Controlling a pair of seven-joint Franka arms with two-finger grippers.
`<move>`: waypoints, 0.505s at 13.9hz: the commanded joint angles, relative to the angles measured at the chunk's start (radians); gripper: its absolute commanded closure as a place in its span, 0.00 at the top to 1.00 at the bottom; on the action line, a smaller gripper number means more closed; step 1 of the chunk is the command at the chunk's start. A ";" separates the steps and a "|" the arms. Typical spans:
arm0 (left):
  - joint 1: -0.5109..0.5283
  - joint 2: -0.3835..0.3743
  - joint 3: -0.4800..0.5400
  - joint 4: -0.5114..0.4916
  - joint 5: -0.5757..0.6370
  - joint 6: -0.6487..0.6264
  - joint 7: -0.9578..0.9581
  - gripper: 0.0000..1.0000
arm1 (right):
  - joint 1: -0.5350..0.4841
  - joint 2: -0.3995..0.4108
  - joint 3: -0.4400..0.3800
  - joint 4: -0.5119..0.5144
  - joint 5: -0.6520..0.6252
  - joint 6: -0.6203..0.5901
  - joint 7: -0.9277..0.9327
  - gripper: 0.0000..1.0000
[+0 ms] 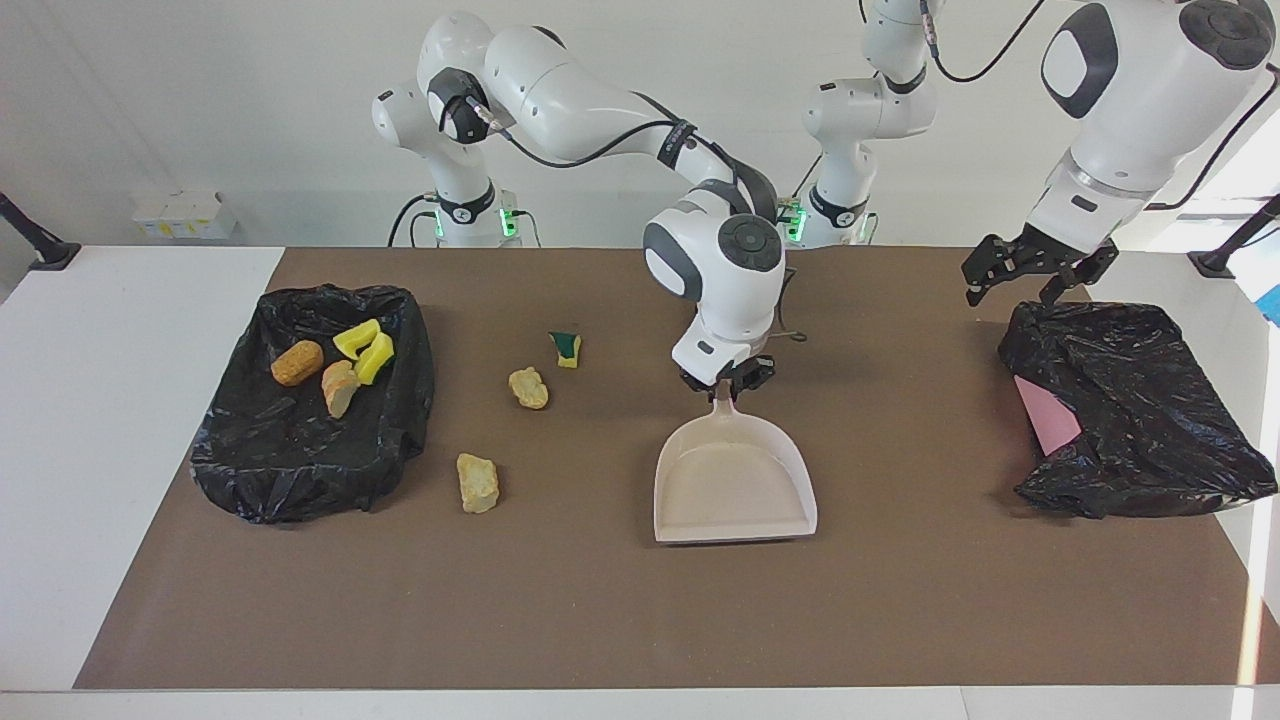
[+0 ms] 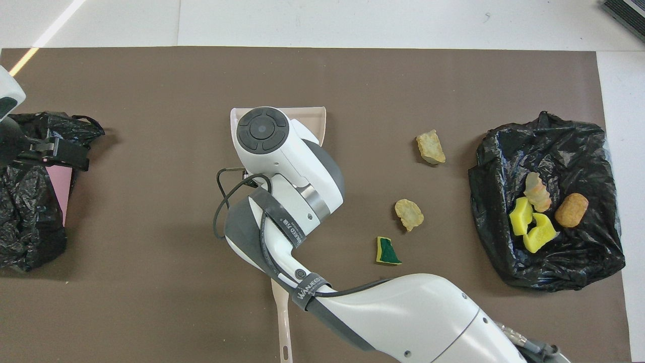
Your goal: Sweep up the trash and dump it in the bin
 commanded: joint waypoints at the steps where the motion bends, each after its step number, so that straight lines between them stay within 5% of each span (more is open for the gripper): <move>1: 0.004 0.002 -0.004 0.014 0.015 -0.016 -0.001 1.00 | -0.002 0.016 0.006 0.006 0.023 0.011 0.019 0.00; 5: 0.004 0.002 -0.004 0.014 0.015 -0.015 0.005 1.00 | 0.011 0.018 0.005 -0.014 0.014 0.005 0.019 0.23; 6: 0.004 0.002 -0.004 0.014 0.015 -0.015 0.007 1.00 | 0.011 0.016 0.005 -0.014 0.020 0.008 0.020 0.47; 7: 0.004 0.002 -0.004 0.014 0.015 -0.015 0.007 1.00 | 0.005 0.007 0.005 -0.014 0.025 0.008 0.019 0.52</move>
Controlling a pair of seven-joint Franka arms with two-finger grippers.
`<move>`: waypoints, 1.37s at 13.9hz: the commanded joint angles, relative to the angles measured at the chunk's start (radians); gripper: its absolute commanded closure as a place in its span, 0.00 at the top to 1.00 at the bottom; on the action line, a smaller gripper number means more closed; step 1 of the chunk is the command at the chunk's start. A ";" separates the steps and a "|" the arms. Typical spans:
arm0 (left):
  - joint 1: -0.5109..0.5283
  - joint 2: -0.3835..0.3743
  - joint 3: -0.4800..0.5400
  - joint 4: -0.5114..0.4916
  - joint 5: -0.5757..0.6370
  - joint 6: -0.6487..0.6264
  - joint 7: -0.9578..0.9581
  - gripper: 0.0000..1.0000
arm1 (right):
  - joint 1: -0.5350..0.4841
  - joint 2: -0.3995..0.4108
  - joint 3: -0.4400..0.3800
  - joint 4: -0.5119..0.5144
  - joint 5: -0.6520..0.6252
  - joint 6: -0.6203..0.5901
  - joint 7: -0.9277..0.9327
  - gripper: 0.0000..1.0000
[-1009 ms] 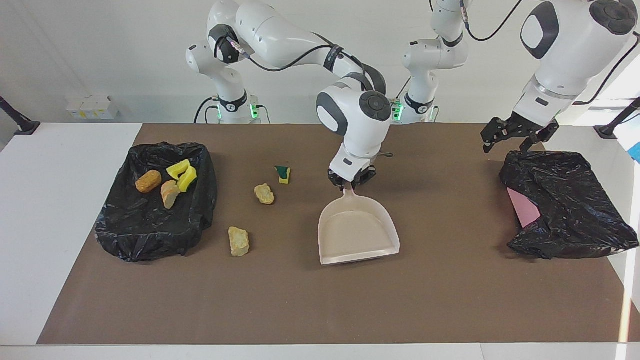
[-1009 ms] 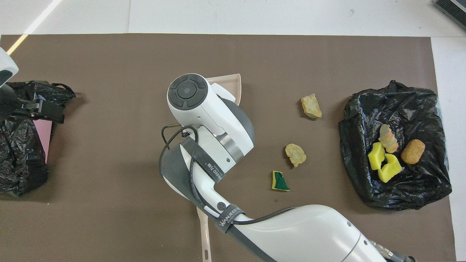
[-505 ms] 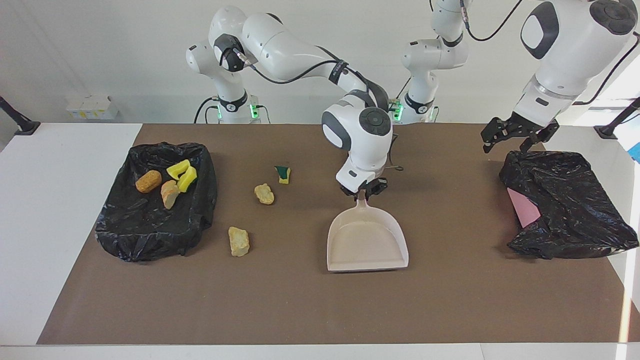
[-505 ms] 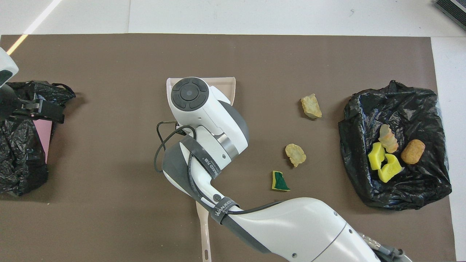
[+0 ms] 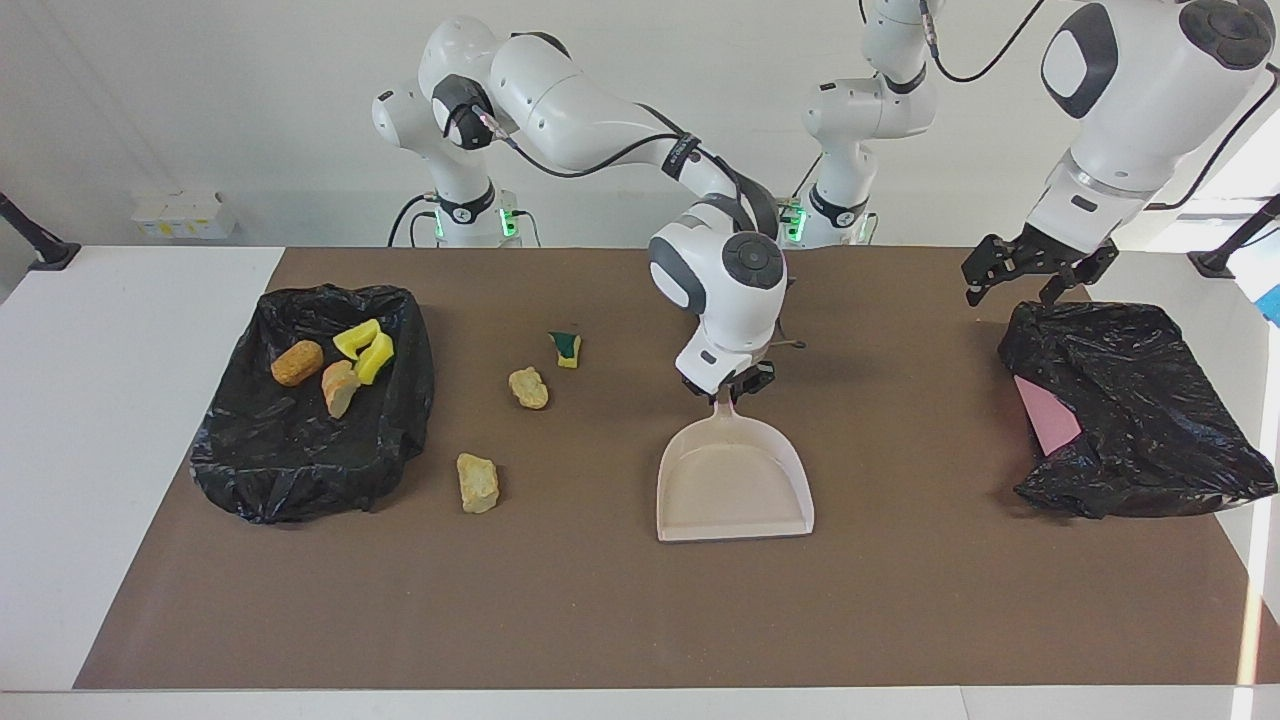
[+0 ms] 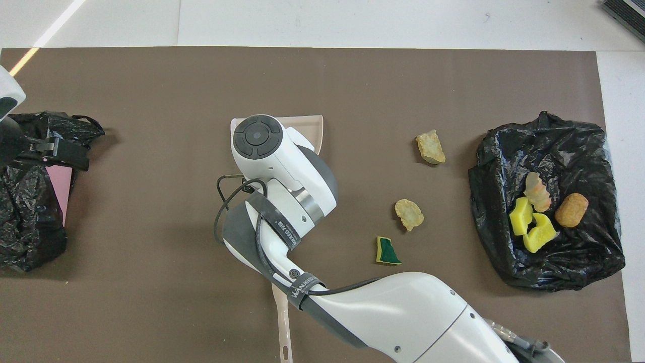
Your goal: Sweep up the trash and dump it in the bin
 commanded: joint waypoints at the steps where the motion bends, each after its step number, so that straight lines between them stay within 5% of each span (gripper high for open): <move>1: 0.004 0.002 -0.004 0.014 0.015 -0.015 0.005 1.00 | -0.022 -0.021 0.005 -0.005 0.029 0.007 0.017 0.59; 4: 0.004 0.000 -0.004 0.012 0.013 -0.013 0.010 1.00 | -0.031 -0.091 0.008 -0.051 0.058 0.011 0.025 0.84; 6: 0.004 0.000 -0.006 0.012 0.013 -0.012 0.012 1.00 | -0.029 -0.234 0.008 -0.221 0.058 0.014 0.031 1.00; 11: -0.010 0.005 -0.006 0.011 0.010 0.013 0.004 1.00 | -0.013 -0.559 0.009 -0.591 0.144 0.025 0.031 1.00; 14: -0.049 0.017 -0.015 -0.007 0.007 0.054 -0.005 1.00 | 0.010 -0.641 0.011 -0.709 0.207 0.059 0.028 1.00; 17: -0.118 0.023 -0.015 -0.049 -0.006 0.138 -0.059 1.00 | 0.089 -0.758 0.012 -0.933 0.224 0.258 0.032 1.00; 19: -0.177 0.040 -0.015 -0.078 -0.010 0.181 -0.111 1.00 | 0.133 -0.757 0.012 -0.973 0.224 0.269 0.034 1.00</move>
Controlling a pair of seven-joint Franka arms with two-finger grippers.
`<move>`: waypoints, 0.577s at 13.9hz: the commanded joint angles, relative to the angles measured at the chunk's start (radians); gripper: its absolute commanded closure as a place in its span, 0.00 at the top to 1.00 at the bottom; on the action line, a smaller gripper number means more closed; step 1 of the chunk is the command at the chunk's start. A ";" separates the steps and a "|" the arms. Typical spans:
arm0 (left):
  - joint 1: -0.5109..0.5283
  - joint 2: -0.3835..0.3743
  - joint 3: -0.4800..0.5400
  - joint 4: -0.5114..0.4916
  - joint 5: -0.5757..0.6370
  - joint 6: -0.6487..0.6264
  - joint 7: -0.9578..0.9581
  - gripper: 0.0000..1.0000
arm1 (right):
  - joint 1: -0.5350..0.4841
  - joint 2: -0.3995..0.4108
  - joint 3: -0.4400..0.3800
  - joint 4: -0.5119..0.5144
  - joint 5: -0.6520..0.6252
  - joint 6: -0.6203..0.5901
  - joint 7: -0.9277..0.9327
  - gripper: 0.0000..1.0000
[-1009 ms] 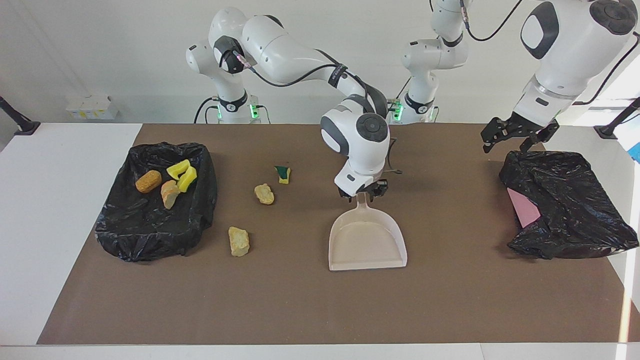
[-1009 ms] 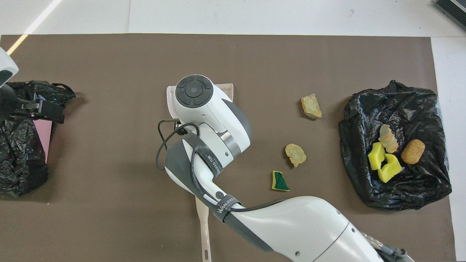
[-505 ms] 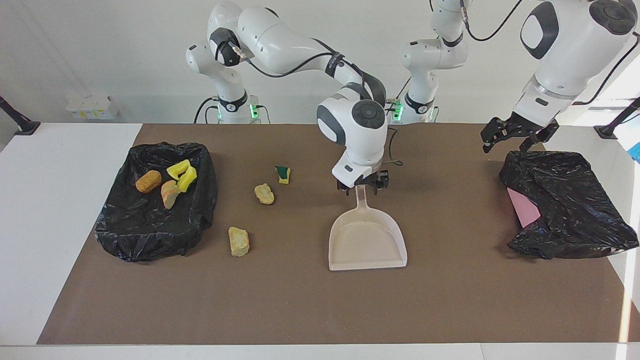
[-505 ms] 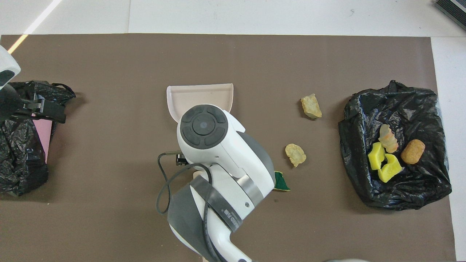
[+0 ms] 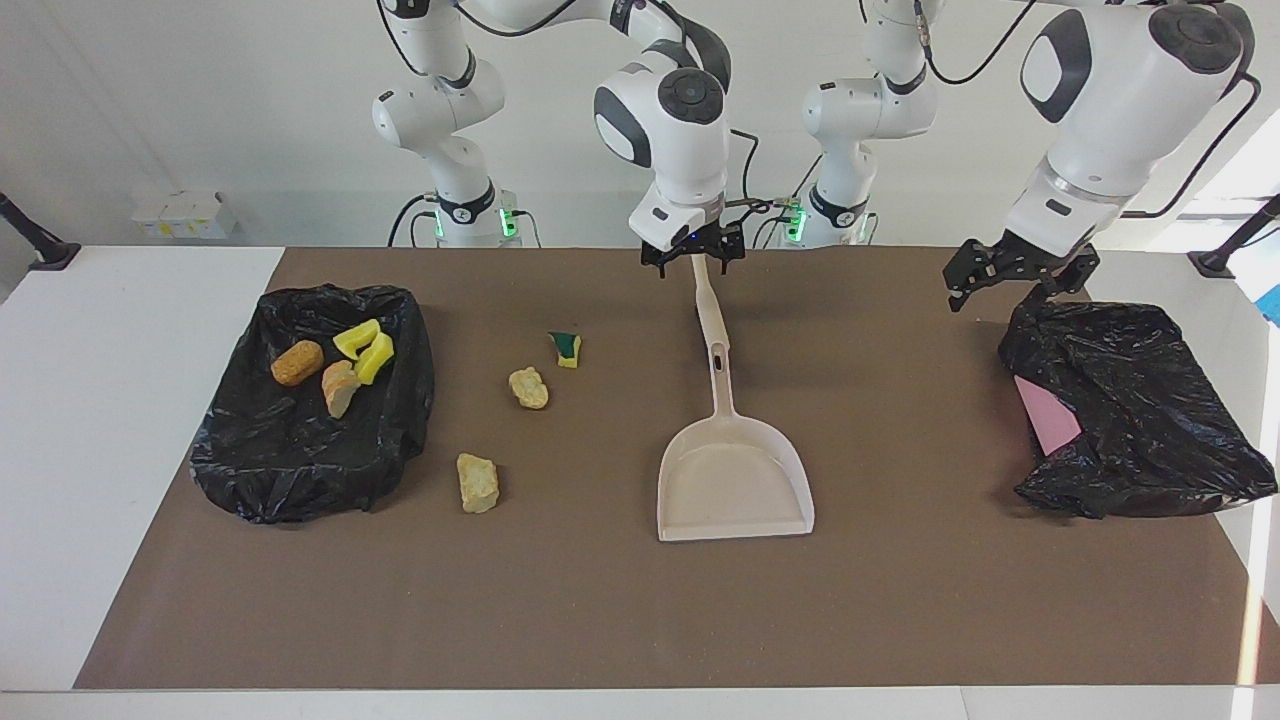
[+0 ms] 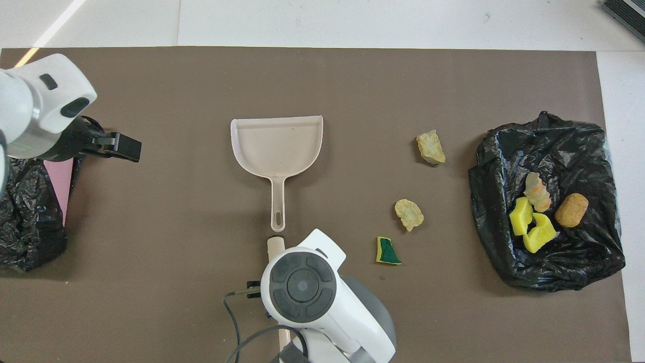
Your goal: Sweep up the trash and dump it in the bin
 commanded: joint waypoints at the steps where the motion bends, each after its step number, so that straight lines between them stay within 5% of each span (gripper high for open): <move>1: -0.091 0.028 0.012 -0.043 -0.007 0.079 -0.087 1.00 | 0.046 -0.038 0.000 -0.119 0.024 0.058 0.033 1.00; 6: -0.249 0.154 0.012 -0.049 -0.007 0.199 -0.275 1.00 | 0.140 -0.019 0.000 -0.220 0.022 0.196 0.076 1.00; 8: -0.291 0.165 0.012 -0.124 -0.007 0.292 -0.316 1.00 | 0.158 -0.016 -0.002 -0.248 0.022 0.232 0.081 1.00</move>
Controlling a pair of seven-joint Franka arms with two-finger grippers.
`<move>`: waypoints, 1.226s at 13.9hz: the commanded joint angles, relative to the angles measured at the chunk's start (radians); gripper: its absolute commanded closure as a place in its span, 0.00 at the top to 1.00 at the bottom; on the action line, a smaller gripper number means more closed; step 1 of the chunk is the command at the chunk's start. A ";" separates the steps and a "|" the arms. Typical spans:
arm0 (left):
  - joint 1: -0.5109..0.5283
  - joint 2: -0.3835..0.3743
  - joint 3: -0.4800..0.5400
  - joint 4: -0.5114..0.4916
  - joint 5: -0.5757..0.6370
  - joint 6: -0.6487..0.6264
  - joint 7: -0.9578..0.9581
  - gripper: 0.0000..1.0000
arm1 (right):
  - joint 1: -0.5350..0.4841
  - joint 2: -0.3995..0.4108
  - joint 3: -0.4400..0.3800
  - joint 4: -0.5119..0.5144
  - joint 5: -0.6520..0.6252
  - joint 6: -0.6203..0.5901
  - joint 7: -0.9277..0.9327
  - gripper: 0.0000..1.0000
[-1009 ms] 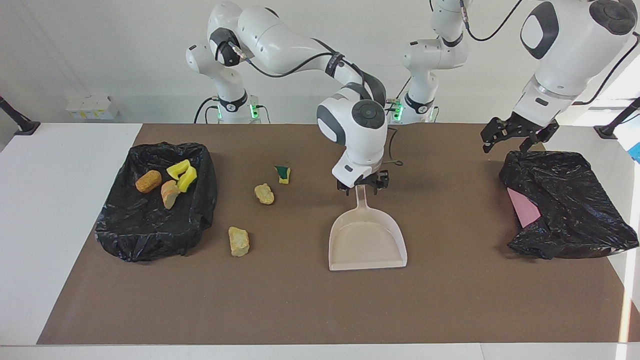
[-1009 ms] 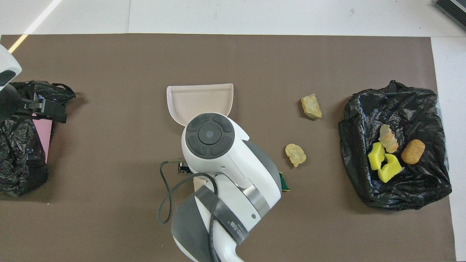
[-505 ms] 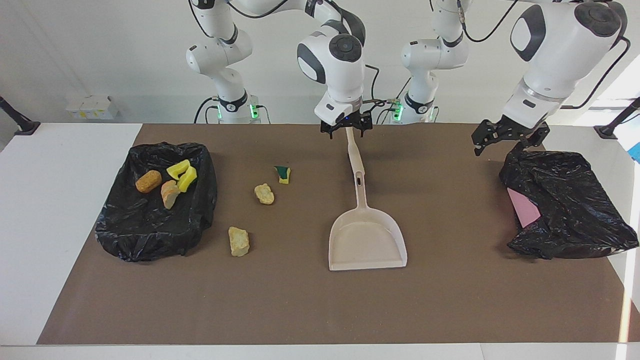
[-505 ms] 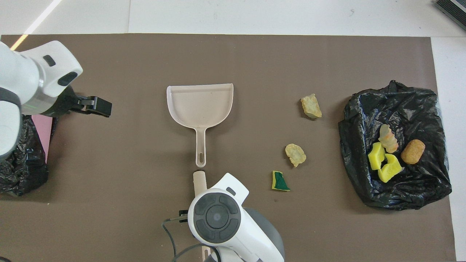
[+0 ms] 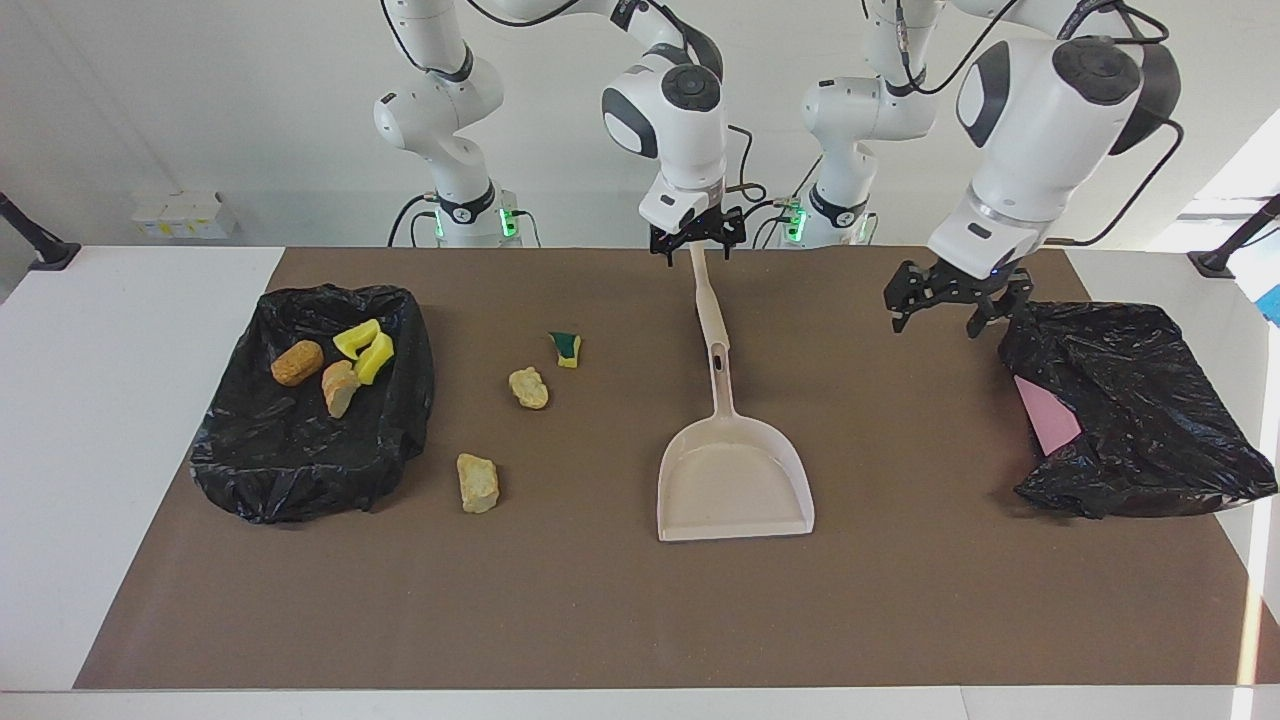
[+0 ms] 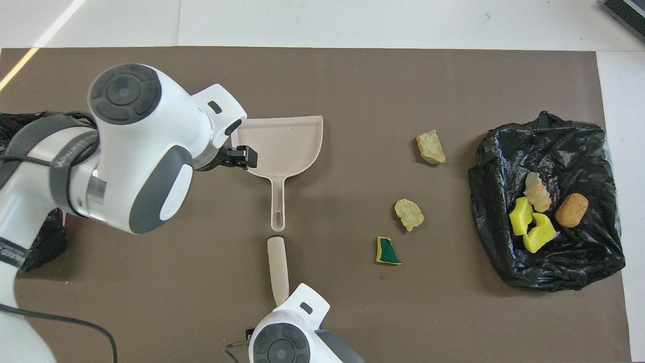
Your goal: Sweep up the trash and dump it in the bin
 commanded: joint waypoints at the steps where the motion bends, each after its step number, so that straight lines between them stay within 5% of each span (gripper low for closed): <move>1: -0.063 0.003 0.017 -0.102 -0.005 0.121 -0.045 1.00 | 0.022 -0.006 -0.001 -0.050 0.021 0.060 0.024 1.00; 7: -0.145 0.009 0.017 -0.248 -0.005 0.306 -0.149 1.00 | 0.039 -0.007 -0.001 -0.093 0.021 0.097 0.040 0.91; 10: -0.163 -0.002 0.015 -0.271 -0.005 0.294 -0.152 1.00 | 0.040 -0.007 -0.001 -0.093 0.021 0.098 0.041 0.76; 11: -0.169 -0.005 0.015 -0.277 -0.005 0.291 -0.160 0.83 | 0.040 -0.007 -0.002 -0.093 0.019 0.098 0.041 0.72; 12: -0.171 -0.006 0.015 -0.279 -0.005 0.286 -0.177 0.57 | 0.040 -0.007 -0.002 -0.092 0.012 0.098 0.041 0.64; 13: -0.171 -0.006 0.015 -0.280 -0.005 0.281 -0.184 0.19 | 0.040 -0.007 -0.002 -0.092 0.006 0.098 0.041 0.56; 14: -0.169 -0.009 0.015 -0.285 -0.005 0.281 -0.166 0.00 | 0.040 -0.006 -0.002 -0.092 0.003 0.098 0.041 0.48; 17: -0.153 -0.002 0.018 -0.268 -0.004 0.263 -0.131 0.00 | 0.040 -0.006 -0.002 -0.088 -0.040 0.101 0.046 0.36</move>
